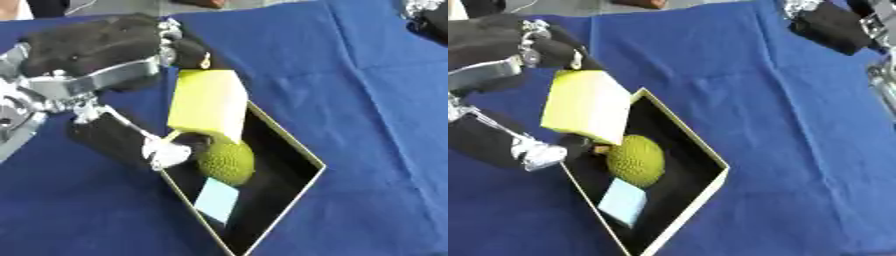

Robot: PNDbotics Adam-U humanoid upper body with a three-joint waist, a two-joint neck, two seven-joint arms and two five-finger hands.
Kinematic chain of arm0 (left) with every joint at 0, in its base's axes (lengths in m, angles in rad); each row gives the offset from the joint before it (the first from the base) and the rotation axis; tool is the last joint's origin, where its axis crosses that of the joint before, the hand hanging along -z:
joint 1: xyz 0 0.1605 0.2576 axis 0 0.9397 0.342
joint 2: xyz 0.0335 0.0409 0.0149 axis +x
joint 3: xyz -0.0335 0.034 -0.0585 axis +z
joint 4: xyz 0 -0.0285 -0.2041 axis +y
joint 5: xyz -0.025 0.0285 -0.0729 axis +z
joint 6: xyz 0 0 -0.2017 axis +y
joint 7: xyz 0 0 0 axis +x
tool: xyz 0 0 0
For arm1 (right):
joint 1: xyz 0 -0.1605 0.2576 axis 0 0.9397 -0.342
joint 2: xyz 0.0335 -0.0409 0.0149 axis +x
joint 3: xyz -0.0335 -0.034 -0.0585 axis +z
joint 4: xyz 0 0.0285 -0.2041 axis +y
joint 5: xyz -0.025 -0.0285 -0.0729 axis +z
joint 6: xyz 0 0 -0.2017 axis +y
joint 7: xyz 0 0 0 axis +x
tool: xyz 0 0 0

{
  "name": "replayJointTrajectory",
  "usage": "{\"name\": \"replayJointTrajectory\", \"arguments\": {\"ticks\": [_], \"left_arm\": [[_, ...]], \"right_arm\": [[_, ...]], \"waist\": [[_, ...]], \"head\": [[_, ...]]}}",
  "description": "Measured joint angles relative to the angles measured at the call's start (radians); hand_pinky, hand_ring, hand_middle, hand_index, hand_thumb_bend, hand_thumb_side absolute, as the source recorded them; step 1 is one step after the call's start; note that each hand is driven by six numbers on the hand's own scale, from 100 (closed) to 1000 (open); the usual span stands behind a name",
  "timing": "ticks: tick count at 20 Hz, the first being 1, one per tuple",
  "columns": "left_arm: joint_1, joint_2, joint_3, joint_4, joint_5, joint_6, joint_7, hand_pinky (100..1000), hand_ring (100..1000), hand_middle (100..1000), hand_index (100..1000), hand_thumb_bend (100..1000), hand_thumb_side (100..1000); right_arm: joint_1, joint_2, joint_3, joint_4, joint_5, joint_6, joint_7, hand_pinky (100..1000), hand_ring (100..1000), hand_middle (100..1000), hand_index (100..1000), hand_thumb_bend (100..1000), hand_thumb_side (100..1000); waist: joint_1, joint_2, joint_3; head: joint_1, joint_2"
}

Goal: Pick up objects on the table and place them in the box.

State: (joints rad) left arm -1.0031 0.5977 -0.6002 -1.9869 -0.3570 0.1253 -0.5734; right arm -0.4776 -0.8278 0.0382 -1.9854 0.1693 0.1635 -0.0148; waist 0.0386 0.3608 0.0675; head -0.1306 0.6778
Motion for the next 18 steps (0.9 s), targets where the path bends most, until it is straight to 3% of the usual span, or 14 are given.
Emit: {"name": "replayJointTrajectory", "arguments": {"ticks": [14,15,18], "left_arm": [[-0.002,-0.082,-0.056,0.000,-0.079,0.063,-0.126,718,567,478,745,100,184],[-0.002,-0.082,-0.056,0.000,-0.081,0.063,-0.127,806,734,646,844,100,337],[0.001,-0.082,-0.068,0.000,-0.097,0.054,-0.146,861,791,722,877,100,373]], "right_arm": [[0.003,0.008,0.000,0.000,-0.001,0.004,-0.002,863,652,603,733,100,701],[0.003,0.008,0.000,0.000,-0.001,0.004,-0.002,863,652,603,733,100,699],[0.003,0.008,-0.001,0.000,-0.001,0.004,-0.005,863,652,602,732,100,693]], "waist": [[-0.001,0.007,-0.004],[-0.001,0.007,-0.004],[0.003,0.010,-0.007]], "head": [[-0.002,0.008],[-0.002,0.008],[-0.002,0.008]]}}
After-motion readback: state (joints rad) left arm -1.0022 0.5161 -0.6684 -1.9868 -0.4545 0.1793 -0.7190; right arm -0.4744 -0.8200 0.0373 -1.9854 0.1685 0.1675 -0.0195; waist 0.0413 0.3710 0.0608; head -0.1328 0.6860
